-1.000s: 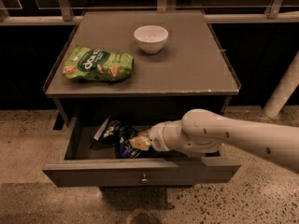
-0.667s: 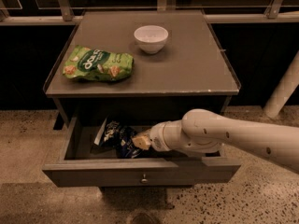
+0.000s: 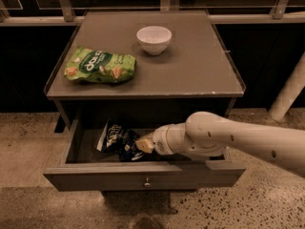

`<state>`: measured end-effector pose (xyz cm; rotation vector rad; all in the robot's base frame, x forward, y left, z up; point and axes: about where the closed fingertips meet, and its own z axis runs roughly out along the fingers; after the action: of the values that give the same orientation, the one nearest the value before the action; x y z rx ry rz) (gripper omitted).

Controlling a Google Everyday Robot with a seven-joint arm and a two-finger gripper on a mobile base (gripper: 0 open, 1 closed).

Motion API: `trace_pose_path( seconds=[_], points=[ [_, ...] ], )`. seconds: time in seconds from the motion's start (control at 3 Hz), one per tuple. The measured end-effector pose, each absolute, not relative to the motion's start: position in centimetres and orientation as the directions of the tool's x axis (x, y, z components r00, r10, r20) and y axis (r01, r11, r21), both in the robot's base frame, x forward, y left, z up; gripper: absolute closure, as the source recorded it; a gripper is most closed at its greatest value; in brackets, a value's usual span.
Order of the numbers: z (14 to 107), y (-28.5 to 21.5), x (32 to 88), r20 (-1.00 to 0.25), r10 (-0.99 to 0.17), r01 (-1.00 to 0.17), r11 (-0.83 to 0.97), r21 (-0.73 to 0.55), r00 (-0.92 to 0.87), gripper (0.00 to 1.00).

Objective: Pick green rice chip bag from top drawer and place on counter

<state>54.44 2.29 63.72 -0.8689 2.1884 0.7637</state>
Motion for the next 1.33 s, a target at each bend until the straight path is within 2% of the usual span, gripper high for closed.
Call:
trace_pose_path(
  seconds=[0.67, 1.33],
  points=[
    [67.6, 0.8, 52.3, -0.756, -0.366, -0.738, 0.638, 0.221, -0.542, 1.00],
    [76.1, -0.6, 49.2, -0.787, -0.403, -0.731, 0.677, 0.087, -0.467, 1.00]
  ],
)
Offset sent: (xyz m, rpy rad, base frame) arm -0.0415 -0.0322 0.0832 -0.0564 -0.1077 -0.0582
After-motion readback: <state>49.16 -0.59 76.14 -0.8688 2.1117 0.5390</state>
